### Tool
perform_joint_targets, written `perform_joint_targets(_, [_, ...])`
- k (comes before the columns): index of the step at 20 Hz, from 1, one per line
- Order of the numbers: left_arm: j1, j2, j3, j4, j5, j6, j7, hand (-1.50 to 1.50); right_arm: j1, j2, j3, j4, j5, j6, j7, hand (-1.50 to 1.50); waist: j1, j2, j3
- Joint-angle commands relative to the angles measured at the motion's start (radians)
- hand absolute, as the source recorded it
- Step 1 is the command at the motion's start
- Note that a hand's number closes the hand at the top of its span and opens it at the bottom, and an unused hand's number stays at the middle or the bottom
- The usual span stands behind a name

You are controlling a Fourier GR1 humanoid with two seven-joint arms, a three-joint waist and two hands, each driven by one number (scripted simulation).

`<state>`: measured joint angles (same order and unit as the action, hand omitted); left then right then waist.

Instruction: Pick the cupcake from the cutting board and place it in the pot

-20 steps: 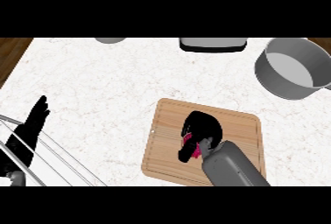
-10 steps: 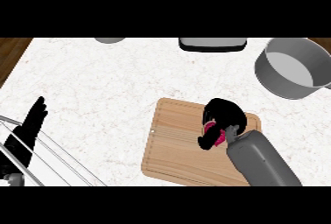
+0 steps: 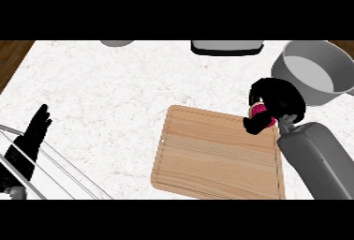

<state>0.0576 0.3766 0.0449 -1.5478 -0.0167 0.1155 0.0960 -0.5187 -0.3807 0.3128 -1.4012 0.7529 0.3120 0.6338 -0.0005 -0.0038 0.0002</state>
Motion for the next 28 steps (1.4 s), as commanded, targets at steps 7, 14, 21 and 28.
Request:
perform_joint_targets(7, [0.026,-0.012,0.017,0.028,0.001,-0.011,-0.015,0.00,-0.042,-0.085,-0.048,-0.317,0.240,-0.140,0.176,1.50,-0.010,-0.002,-0.001])
perform_joint_targets(14, [0.008,-0.002,0.035,-0.002,-0.004,-0.044,0.009,0.00,-0.044,-0.060,-0.250,-0.257,0.168,-0.274,0.070,1.50,0.005,0.004,0.000])
perform_joint_targets(21, [0.002,-0.049,0.006,-0.044,-0.047,-0.022,0.049,0.00,-0.161,-0.143,-0.432,-0.038,0.079,-0.320,-0.124,1.50,0.012,0.006,0.000])
perform_joint_targets(28, [0.025,-0.001,0.077,-0.044,0.008,-0.102,0.012,0.00,-0.228,-0.247,-0.560,0.289,0.012,-0.378,-0.376,1.50,0.026,0.010,0.001])
